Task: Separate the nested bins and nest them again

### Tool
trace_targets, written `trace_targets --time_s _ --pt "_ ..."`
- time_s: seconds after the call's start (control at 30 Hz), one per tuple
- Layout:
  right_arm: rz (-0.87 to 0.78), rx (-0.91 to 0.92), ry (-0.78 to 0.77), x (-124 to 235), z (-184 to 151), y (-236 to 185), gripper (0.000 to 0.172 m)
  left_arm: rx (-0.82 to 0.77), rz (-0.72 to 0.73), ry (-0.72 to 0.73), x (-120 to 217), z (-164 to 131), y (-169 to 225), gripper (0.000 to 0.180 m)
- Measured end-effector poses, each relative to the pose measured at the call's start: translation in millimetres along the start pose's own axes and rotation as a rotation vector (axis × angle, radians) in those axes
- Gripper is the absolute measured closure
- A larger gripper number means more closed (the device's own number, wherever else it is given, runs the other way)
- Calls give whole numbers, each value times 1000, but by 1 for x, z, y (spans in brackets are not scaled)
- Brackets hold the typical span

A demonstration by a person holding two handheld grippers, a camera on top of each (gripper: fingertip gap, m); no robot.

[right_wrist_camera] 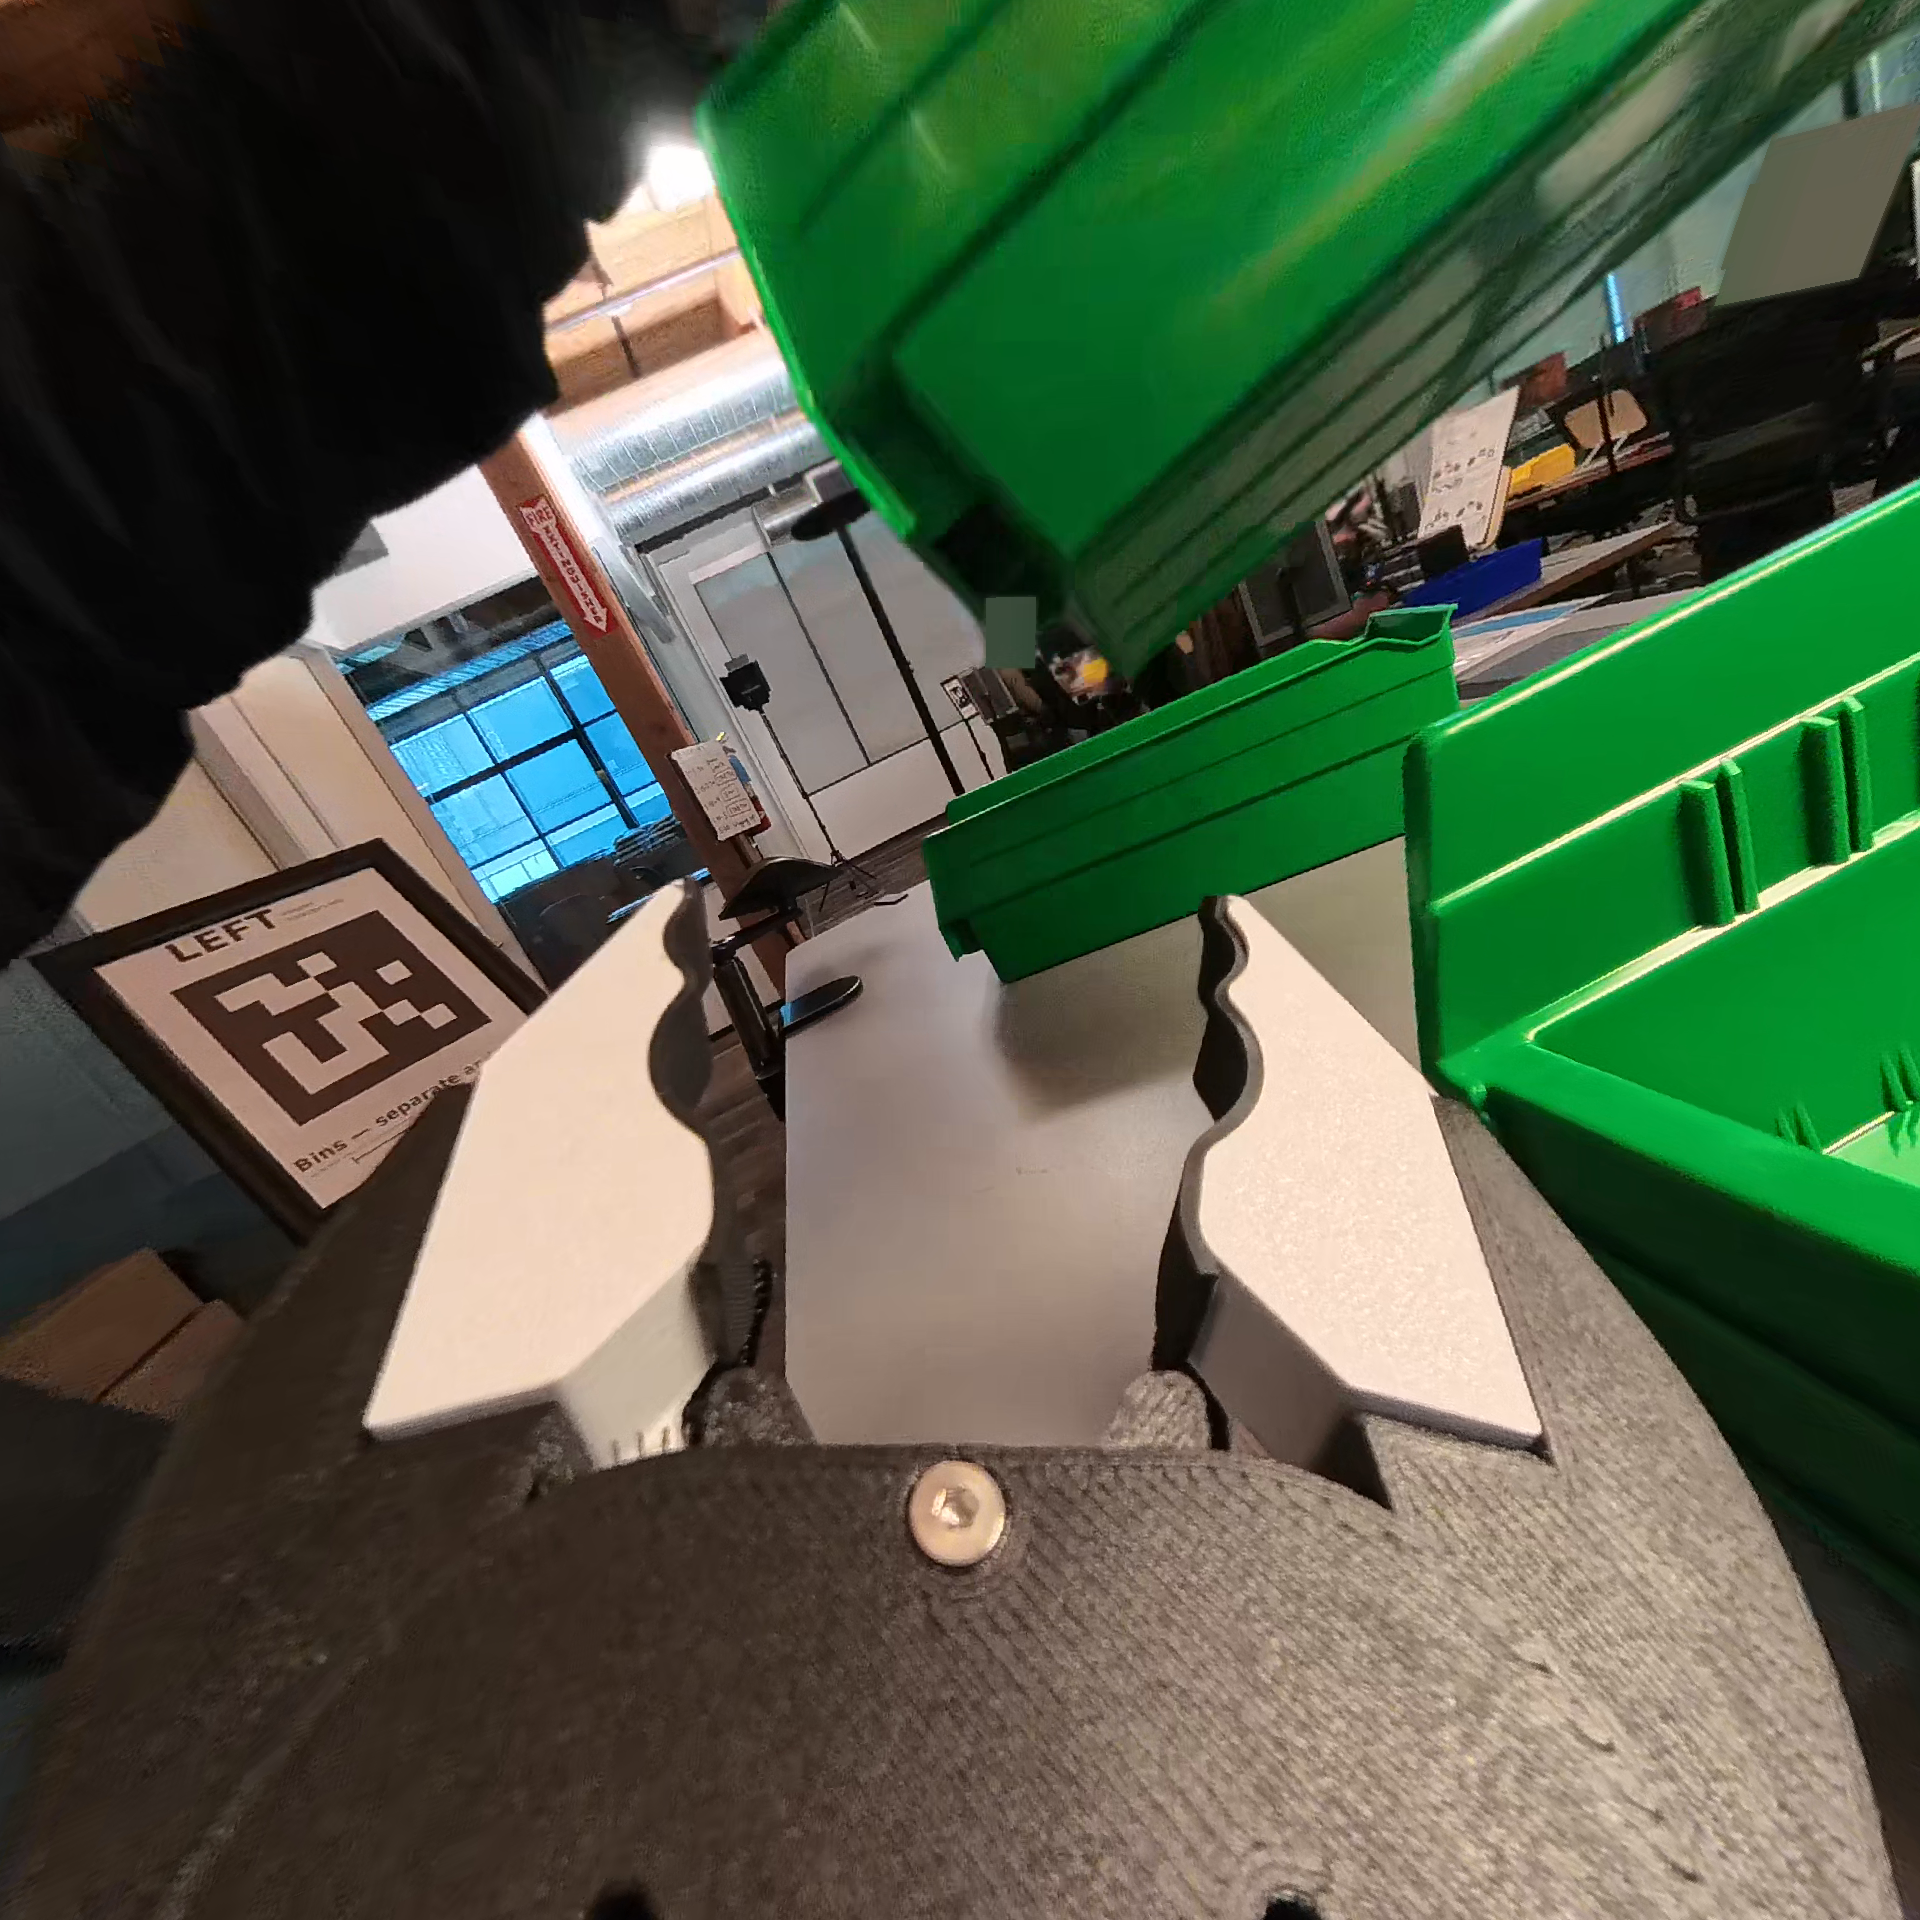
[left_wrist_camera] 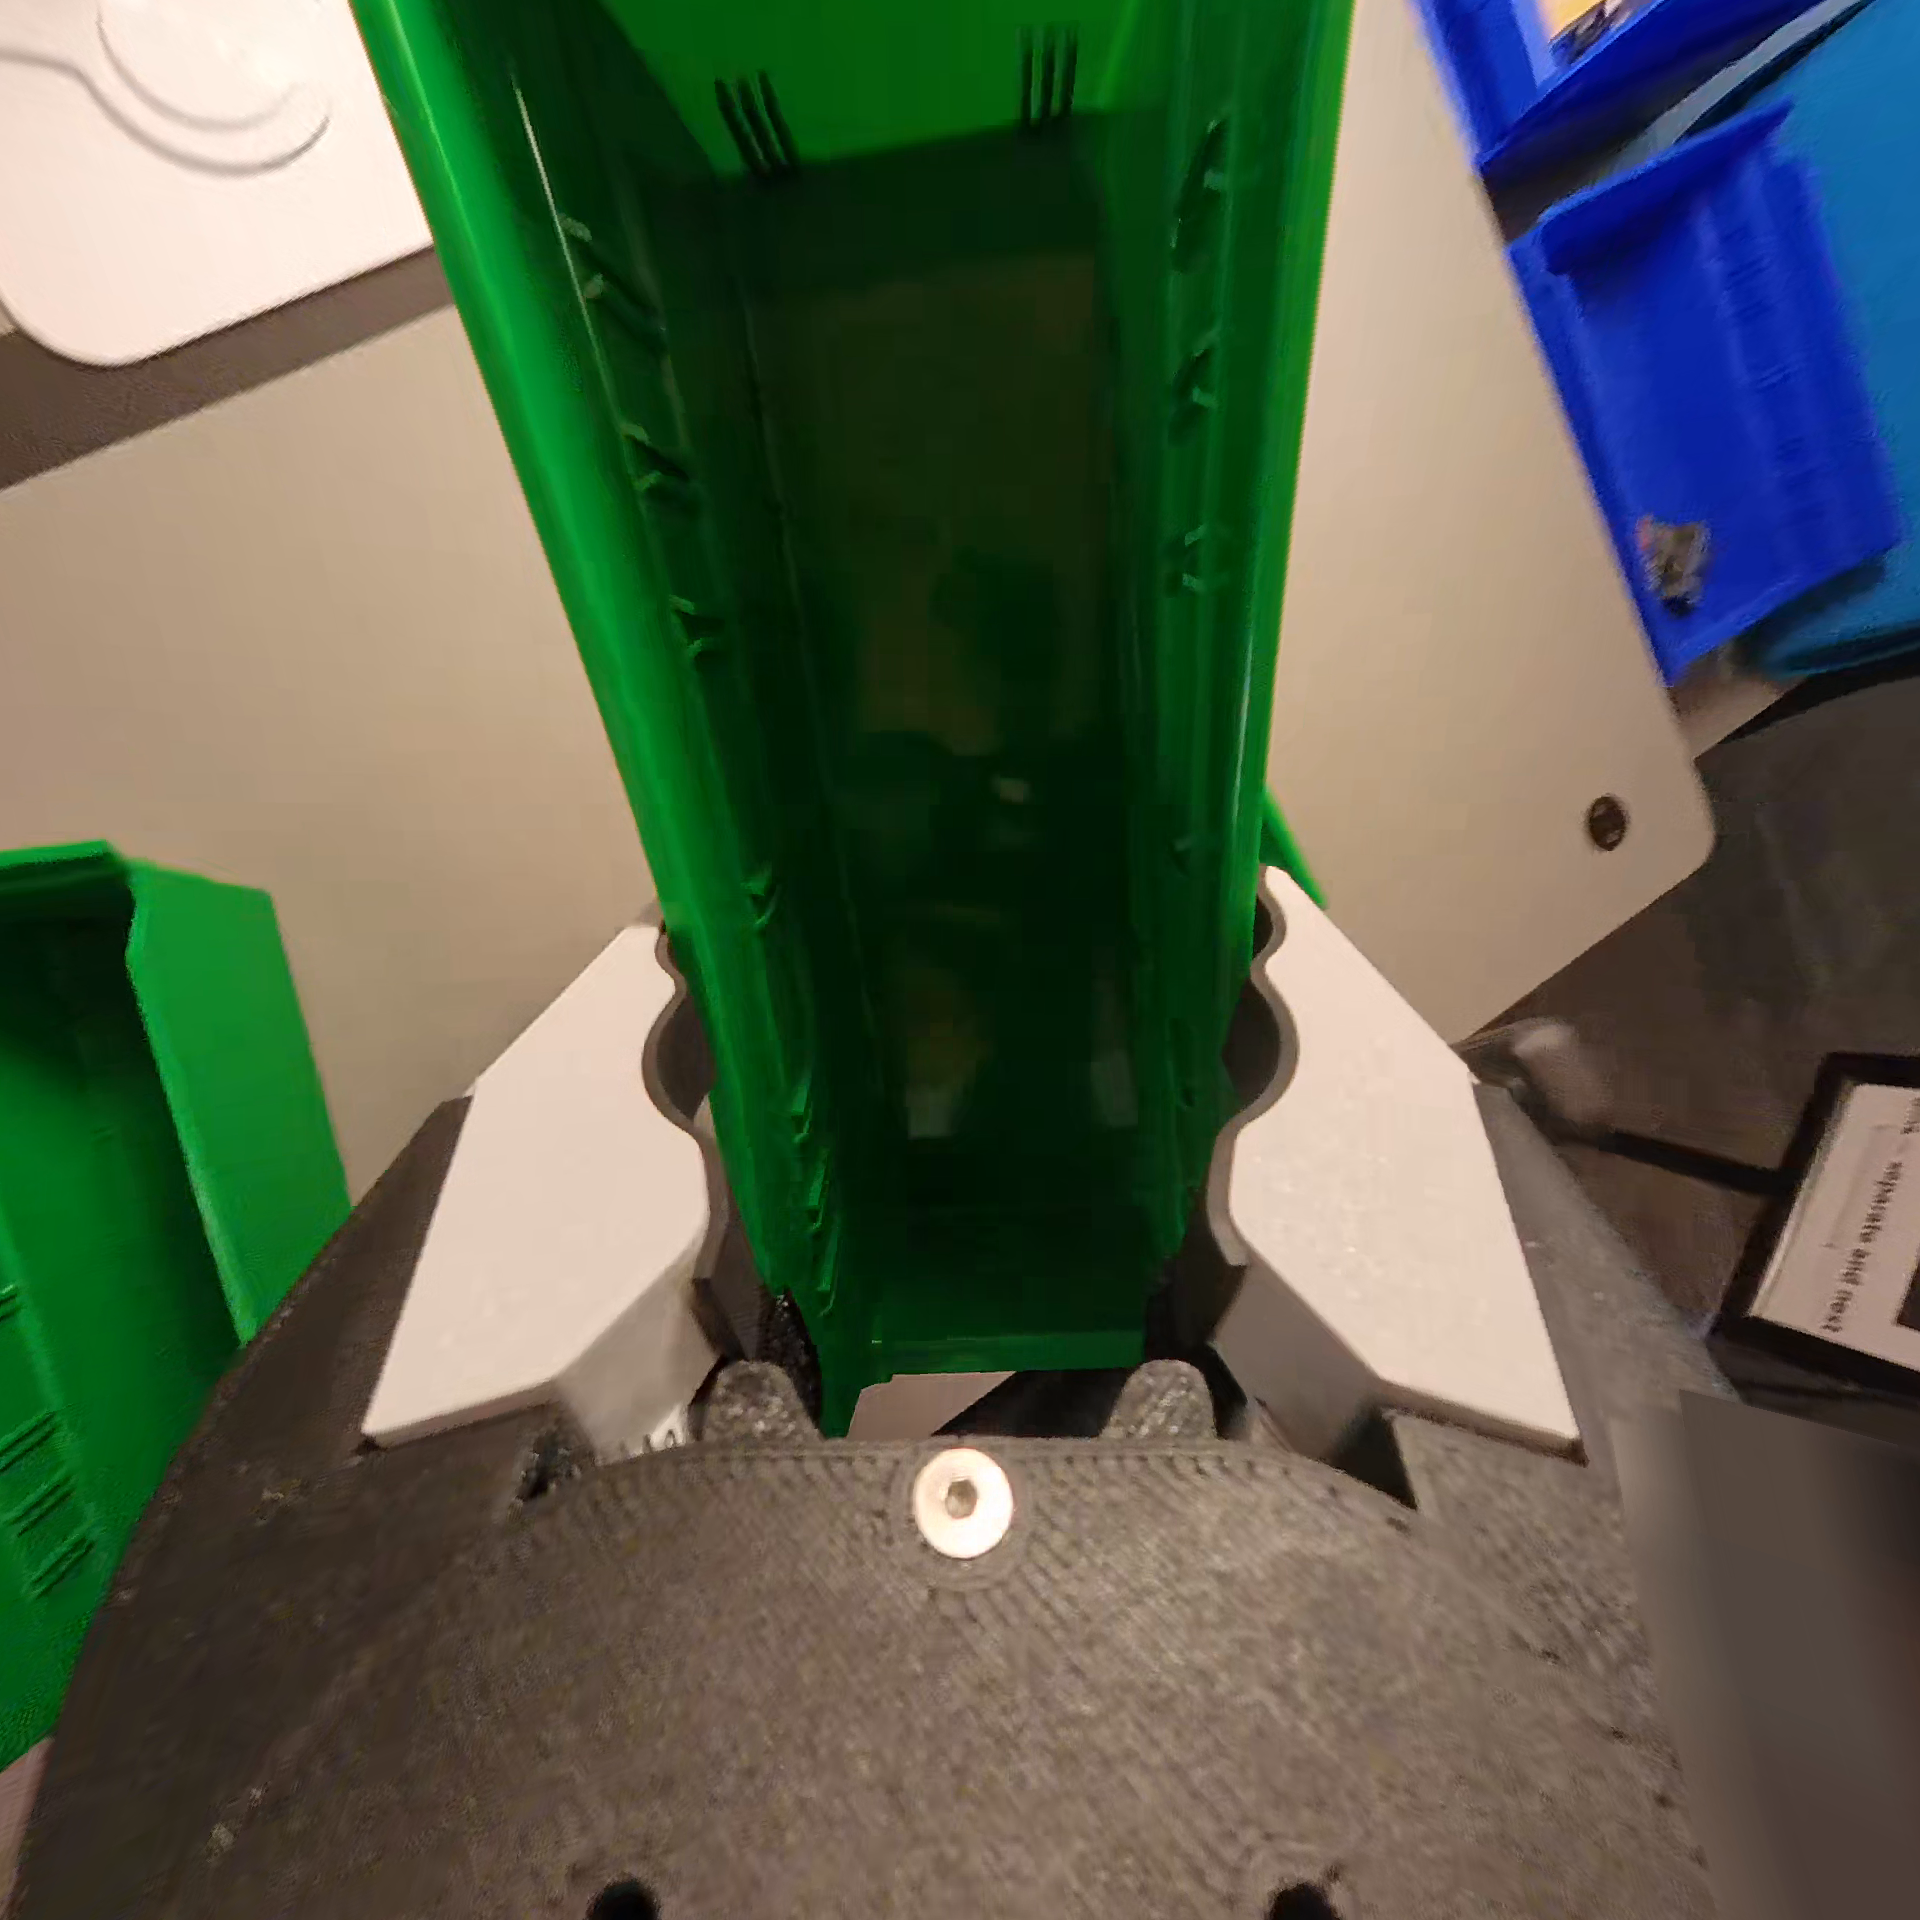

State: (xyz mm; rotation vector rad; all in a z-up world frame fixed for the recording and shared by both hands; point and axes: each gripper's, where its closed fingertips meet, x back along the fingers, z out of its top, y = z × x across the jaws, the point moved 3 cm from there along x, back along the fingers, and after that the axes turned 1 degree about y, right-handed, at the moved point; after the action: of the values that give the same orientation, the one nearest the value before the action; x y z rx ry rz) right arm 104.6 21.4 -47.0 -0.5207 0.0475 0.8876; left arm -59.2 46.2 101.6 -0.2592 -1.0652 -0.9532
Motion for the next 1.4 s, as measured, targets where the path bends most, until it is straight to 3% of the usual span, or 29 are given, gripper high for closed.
trace_targets --time_s 0.2,0.37,0.77,1.17,1.4 --pt "-17 21 5 0 1 0 75 71 -117 80 -27 19 55 78" --pt "-17 45 21 2 2 -3 76 216 -149 111 -62 15 56 78" --pt "-6 30 23 3 3 -2 77 345 35 83 -113 14 30 76" --pt "-3 39 22 3 3 -4 77 218 264 42 -143 6 21 71" --pt "8 51 19 2 2 -6 77 214 318 67 -152 5 2 70"
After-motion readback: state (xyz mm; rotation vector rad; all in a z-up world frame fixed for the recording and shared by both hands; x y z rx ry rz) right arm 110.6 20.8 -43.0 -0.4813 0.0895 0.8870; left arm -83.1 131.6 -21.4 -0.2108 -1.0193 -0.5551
